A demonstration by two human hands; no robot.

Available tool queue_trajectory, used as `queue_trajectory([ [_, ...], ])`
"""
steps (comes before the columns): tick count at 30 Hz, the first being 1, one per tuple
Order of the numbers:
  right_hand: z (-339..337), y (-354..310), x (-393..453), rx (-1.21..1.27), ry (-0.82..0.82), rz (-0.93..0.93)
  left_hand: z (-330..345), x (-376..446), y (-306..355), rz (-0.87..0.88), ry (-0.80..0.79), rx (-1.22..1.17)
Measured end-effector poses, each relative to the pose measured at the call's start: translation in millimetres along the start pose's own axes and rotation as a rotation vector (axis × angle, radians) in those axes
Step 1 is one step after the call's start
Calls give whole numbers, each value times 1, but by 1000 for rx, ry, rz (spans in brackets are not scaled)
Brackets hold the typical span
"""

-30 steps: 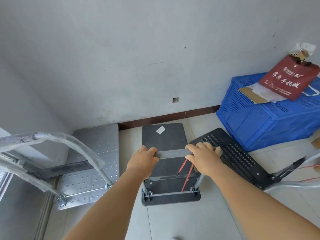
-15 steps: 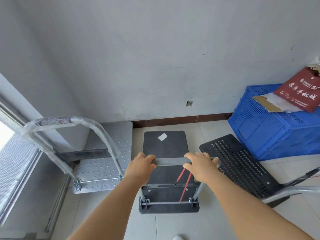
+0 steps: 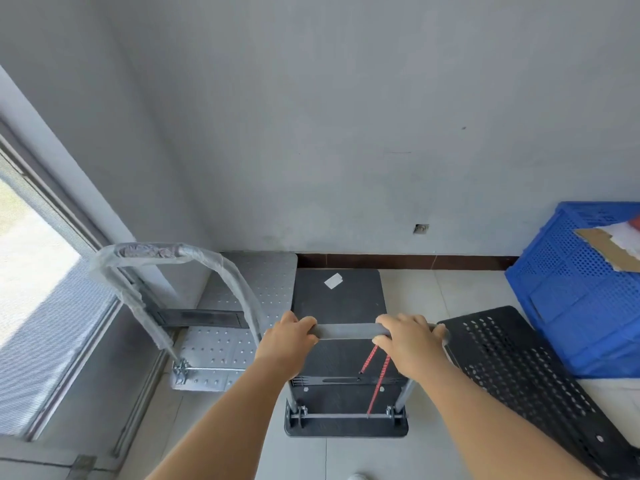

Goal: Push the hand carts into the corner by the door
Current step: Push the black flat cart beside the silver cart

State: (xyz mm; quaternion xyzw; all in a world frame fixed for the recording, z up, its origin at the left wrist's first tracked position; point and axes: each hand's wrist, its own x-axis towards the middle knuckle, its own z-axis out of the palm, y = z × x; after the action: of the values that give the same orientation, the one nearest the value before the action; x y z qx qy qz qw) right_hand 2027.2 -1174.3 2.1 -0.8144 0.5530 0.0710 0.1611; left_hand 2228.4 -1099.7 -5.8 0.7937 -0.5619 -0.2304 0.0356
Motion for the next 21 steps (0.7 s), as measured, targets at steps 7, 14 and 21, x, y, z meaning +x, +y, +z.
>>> queue_trajectory([
  [7,-11,-8,58,-8,23,-18,-22,55,-5,-49,9,0],
  [14,-21,-16,107,21,40,-32,-40,104,-11,-53,-30,12],
  [21,-25,-18,132,40,39,-33,-49,130,-11,-72,-18,-9],
])
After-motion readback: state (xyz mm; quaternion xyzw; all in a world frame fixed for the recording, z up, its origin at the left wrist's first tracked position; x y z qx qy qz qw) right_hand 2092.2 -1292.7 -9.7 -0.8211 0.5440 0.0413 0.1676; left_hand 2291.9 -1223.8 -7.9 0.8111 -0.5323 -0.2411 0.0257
